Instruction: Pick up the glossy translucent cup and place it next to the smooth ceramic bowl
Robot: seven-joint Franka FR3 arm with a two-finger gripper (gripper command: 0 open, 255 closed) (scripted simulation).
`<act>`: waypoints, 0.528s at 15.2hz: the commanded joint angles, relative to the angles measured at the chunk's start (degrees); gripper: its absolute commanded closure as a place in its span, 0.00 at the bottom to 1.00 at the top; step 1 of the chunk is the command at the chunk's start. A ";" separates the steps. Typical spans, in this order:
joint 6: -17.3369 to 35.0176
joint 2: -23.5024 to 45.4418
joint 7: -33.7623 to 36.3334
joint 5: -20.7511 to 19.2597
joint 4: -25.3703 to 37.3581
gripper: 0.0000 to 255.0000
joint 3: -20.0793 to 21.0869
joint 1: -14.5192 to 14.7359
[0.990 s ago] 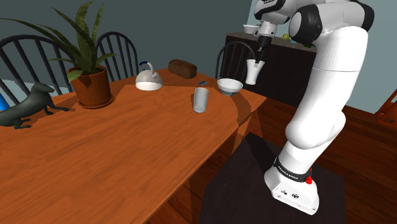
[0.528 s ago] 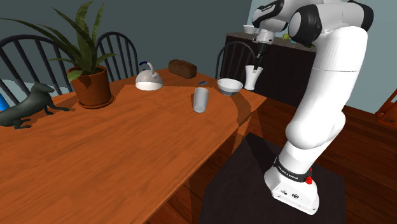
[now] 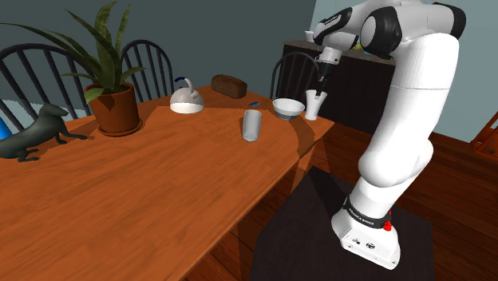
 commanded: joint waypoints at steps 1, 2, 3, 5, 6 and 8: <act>1.59 0.30 -0.31 0.23 -1.34 1.00 0.08 0.04; 2.27 0.50 -0.47 0.37 -1.89 1.00 0.12 0.03; 2.96 0.71 -0.65 0.51 -2.41 1.00 0.16 0.02; 4.31 1.18 -1.00 0.83 -3.43 1.00 0.25 0.00; 4.98 1.43 -1.19 1.00 -3.91 1.00 0.30 -0.02; 6.30 1.96 -1.57 1.37 -4.84 1.00 0.41 -0.07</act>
